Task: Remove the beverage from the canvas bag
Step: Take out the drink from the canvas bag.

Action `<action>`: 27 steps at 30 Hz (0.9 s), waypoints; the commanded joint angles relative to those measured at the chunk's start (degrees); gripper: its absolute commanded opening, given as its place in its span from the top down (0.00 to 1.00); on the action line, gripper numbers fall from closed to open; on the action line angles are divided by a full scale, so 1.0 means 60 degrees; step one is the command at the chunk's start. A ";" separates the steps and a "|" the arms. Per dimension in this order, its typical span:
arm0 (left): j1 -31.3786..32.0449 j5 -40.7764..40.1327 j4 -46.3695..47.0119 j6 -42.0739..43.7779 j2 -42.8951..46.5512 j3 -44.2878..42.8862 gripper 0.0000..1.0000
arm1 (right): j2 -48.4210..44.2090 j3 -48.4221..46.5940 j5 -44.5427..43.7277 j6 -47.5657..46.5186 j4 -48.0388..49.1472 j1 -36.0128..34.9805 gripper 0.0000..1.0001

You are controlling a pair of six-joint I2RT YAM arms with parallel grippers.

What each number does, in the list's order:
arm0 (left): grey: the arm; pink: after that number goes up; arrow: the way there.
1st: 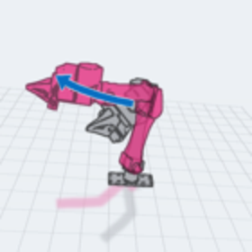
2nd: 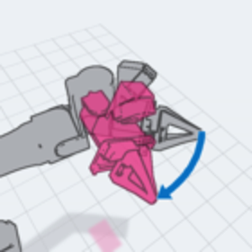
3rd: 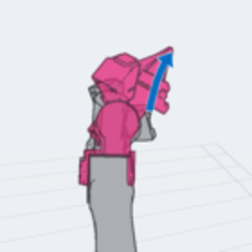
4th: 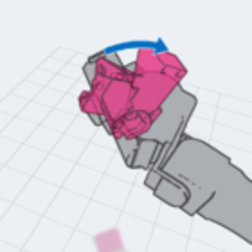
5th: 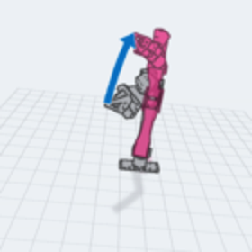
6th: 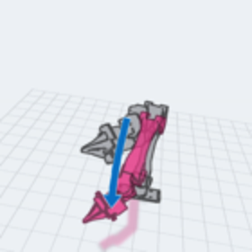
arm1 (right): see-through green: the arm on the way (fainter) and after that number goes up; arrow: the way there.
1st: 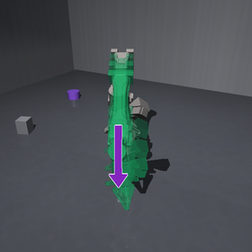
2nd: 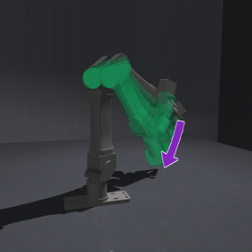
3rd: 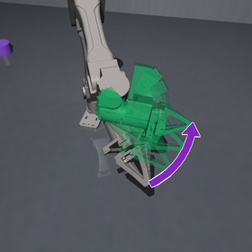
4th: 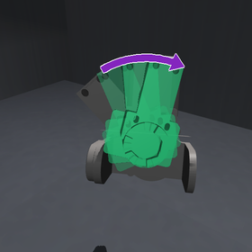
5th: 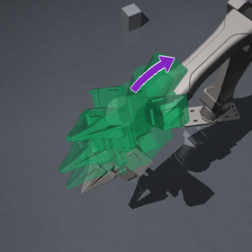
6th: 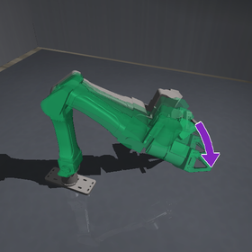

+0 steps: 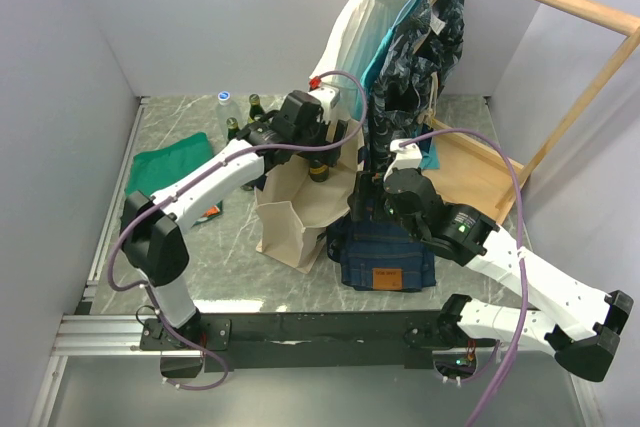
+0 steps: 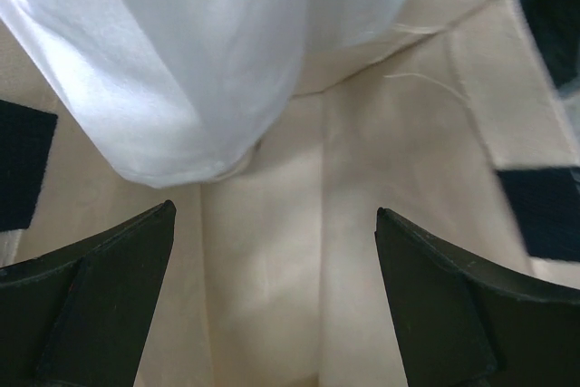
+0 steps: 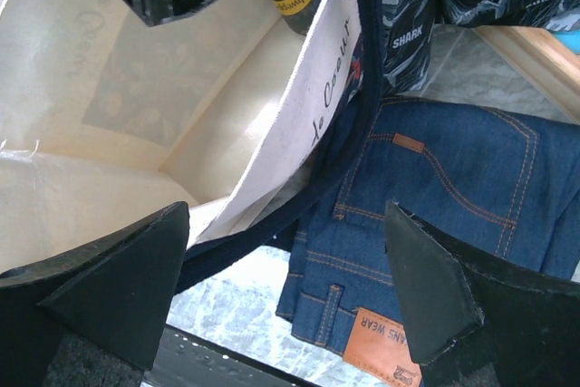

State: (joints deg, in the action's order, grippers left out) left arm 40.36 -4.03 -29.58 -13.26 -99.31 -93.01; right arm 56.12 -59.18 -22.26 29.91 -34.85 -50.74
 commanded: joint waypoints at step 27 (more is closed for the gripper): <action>-0.0061 -0.1730 0.1605 -0.0427 -0.1495 -0.0333 0.04 | 0.0154 -0.0083 -0.0640 -0.0195 -0.0227 0.0151 0.06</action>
State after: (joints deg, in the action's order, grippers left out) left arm 40.36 -13.65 -22.98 -14.74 -107.37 -93.01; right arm 56.51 -58.85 -24.34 29.52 -36.21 -50.57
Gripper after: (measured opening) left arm 0.966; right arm 0.941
